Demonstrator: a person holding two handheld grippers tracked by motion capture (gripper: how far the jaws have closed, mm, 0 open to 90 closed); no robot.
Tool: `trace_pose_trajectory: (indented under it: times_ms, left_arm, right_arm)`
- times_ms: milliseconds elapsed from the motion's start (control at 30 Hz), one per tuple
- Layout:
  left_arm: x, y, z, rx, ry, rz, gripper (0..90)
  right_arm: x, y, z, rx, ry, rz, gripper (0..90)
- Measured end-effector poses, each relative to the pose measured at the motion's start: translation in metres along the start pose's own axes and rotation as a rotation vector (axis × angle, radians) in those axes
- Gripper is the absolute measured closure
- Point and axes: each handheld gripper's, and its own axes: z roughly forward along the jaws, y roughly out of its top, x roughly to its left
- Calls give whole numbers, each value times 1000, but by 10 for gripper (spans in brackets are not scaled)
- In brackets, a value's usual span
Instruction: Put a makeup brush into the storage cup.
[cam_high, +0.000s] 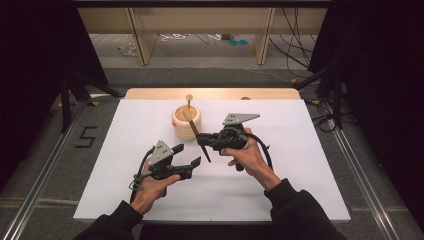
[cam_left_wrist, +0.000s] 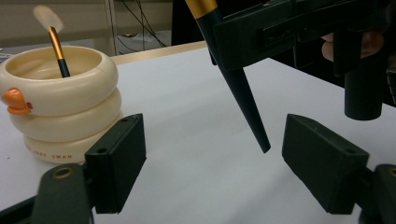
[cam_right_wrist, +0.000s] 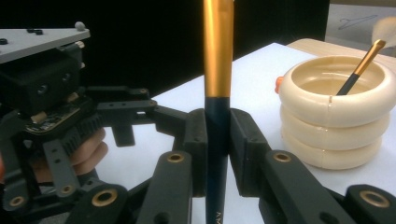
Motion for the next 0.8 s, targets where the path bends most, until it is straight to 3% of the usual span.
trace_pose_trajectory:
  times_ms: [33, 67, 167, 233, 300, 467, 633, 700, 800]
  left_arm:
    - [-1, 0, 1, -1, -2, -19, 249]
    - [0, 0, 2, 0, -7, -5, 254]
    - [-1, 0, 5, 3, -16, -21, 272]
    - [-2, 0, 7, 5, -25, -51, 283]
    - [-1, 1, 8, 2, -38, -46, 305]
    - [-3, 1, 11, 6, -51, -75, 371]
    - [1, 2, 14, 9, -76, -72, 456]
    - [1, 1, 14, 9, -78, -100, 492]
    - [2, 2, 15, 6, -100, -84, 536]
  right_arm:
    - [0, 0, 1, -7, 5, -1, 784]
    - [1, 0, 0, -4, 6, -2, 784]
    - [3, -1, 2, -9, 11, -2, 784]
    - [5, -1, 2, 1, 14, 0, 784]
    - [6, -3, 3, 8, 19, 8, 784]
    - [7, -6, 5, 8, 38, 29, 784]
    - [7, -7, 6, -4, 45, 24, 784]
    - [8, -7, 6, -10, 46, 24, 784]
    - [8, -7, 6, -11, 53, 23, 784]
